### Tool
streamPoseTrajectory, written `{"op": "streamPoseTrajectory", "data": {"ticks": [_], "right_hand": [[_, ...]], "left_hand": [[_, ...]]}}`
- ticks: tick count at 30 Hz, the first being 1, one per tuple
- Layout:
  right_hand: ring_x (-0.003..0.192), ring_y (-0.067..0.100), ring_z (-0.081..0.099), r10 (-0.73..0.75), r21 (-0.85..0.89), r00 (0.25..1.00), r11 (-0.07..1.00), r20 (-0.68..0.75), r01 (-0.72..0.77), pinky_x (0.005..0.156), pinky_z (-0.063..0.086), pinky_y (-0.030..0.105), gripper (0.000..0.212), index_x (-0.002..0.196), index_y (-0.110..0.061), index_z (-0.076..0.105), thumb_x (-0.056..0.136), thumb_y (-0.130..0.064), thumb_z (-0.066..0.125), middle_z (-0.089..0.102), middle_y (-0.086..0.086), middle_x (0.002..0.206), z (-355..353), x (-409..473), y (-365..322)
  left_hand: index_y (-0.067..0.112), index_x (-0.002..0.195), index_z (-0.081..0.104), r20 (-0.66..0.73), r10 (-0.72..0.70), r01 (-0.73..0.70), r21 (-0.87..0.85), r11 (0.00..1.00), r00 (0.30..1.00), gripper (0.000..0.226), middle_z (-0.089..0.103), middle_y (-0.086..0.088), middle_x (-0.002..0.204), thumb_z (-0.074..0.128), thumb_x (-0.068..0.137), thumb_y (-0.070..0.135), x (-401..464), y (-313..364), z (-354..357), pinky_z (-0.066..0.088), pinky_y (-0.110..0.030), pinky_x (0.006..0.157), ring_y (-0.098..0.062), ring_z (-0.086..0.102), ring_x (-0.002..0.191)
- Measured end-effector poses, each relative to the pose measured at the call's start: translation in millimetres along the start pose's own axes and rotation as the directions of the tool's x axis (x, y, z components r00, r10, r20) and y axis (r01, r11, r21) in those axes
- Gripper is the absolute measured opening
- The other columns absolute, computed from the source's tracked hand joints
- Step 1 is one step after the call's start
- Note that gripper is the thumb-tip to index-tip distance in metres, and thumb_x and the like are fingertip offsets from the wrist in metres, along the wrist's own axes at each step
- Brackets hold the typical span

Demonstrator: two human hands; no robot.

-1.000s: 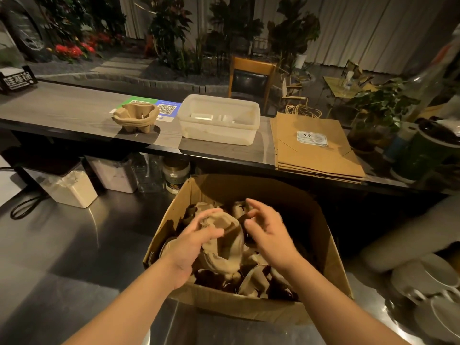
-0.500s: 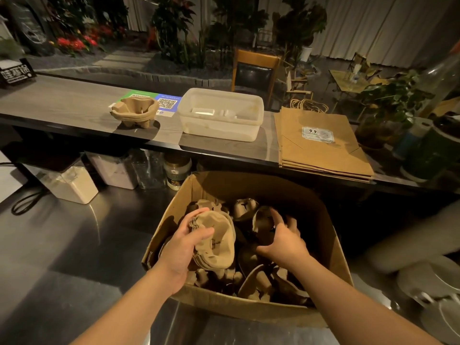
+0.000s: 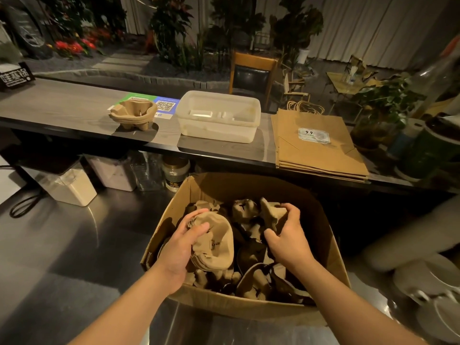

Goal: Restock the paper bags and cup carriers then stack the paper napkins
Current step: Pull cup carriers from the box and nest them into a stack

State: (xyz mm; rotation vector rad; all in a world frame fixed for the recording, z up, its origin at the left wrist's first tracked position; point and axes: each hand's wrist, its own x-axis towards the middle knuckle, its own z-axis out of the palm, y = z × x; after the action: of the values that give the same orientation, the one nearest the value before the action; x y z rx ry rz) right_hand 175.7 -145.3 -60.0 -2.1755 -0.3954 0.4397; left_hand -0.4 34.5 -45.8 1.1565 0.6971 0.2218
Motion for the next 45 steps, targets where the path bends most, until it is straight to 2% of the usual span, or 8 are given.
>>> {"op": "streamPoseTrajectory", "data": {"ticks": [3,9,14,26,31,36,40,45], "right_hand": [[0.089,0.022,0.071,-0.013,0.088,0.996,0.996,0.091,0.005,0.067,0.063,0.033,0.071,0.137,-0.039,0.023,0.091,-0.012,0.07,0.055,0.001,0.119,-10.5,-9.2,-10.7],[0.115,0.01,0.055,-0.245,0.014,0.955,0.969,0.167,0.246,0.093,0.057,0.027,0.057,0.119,-0.046,0.058,0.09,0.002,0.068,0.051,-0.015,0.123,-32.7,-22.6,-35.2],[0.113,0.006,0.053,-0.403,-0.171,0.875,0.874,0.267,0.455,0.092,0.055,0.023,0.04,0.1,-0.038,0.07,0.087,-0.001,0.074,0.051,-0.019,0.118,-44.1,-32.7,-57.6],[0.123,0.006,0.043,-0.482,-0.275,0.792,0.757,0.375,0.592,0.098,0.048,0.018,0.062,0.137,-0.037,0.055,0.092,0.004,0.064,0.045,-0.014,0.133,-28.3,-43.0,-79.1],[0.12,0.009,0.032,-0.52,-0.339,0.755,0.681,0.401,0.649,0.099,0.045,0.021,0.067,0.143,-0.044,0.044,0.094,-0.006,0.067,0.035,-0.01,0.132,-15.0,-40.7,-69.9],[0.129,0.009,0.03,-0.425,-0.243,0.796,0.795,0.43,0.556,0.111,0.034,0.029,0.079,0.151,-0.052,0.023,0.093,-0.026,0.07,0.029,-0.014,0.14,-11.4,-35.9,-62.4],[0.123,0.009,0.048,-0.29,0.045,0.922,0.957,0.255,0.288,0.107,0.049,0.041,0.066,0.149,-0.045,0.032,0.095,-0.021,0.062,0.039,-0.011,0.138,-26.6,-25.2,-39.8],[0.137,0.026,0.039,0.091,-0.489,0.948,0.869,0.304,0.073,0.111,0.044,0.047,0.062,0.146,-0.041,0.044,0.09,-0.058,0.065,0.039,0.0,0.146,-29.5,-17.4,2.8]], "left_hand": [[0.05,0.114,0.069,-0.005,0.003,-0.003,0.025,1.0,1.0,0.036,0.076,0.006,0.112,0.067,0.079,0.049,-0.7,1.9,1.8,0.05,-0.045,0.098,-0.026,0.064,0.119],[0.047,0.128,0.064,0.038,-0.022,0.018,0.107,0.994,0.999,0.029,0.072,0.006,0.121,0.059,0.099,0.044,-2.8,12.0,10.2,0.044,-0.035,0.087,-0.018,0.06,0.117],[0.05,0.125,0.065,0.064,-0.094,0.084,0.15,0.985,0.993,0.035,0.072,0.006,0.126,0.063,0.092,0.059,-0.7,15.5,17.4,0.037,-0.053,0.118,-0.023,0.059,0.127],[0.051,0.124,0.044,0.221,-0.101,0.033,0.29,0.956,0.97,0.046,0.042,0.016,0.142,0.056,0.083,0.068,-17.2,27.7,49.0,0.023,-0.048,0.122,-0.026,0.029,0.152],[0.049,0.141,0.034,0.263,-0.108,0.021,0.314,0.949,0.959,0.089,0.041,0.009,0.153,0.082,0.07,0.071,-15.3,23.5,45.4,0.03,-0.043,0.117,-0.022,0.035,0.147],[0.043,0.134,0.046,0.293,-0.11,0.006,0.335,0.942,0.95,0.059,0.061,0.008,0.129,0.081,0.086,0.034,-13.7,19.2,48.7,0.046,-0.025,0.086,-0.01,0.057,0.118],[0.045,0.132,0.055,0.173,-0.108,0.075,0.19,0.979,0.979,0.058,0.065,0.001,0.13,0.082,0.081,0.038,-13.0,17.5,34.7,0.046,-0.04,0.095,-0.021,0.058,0.12],[0.051,0.134,0.053,0.093,-0.079,0.067,0.128,0.99,0.993,0.092,0.062,0.002,0.136,0.082,0.047,0.06,-5.2,4.1,17.2,0.029,-0.062,0.119,-0.028,0.052,0.129]]}}
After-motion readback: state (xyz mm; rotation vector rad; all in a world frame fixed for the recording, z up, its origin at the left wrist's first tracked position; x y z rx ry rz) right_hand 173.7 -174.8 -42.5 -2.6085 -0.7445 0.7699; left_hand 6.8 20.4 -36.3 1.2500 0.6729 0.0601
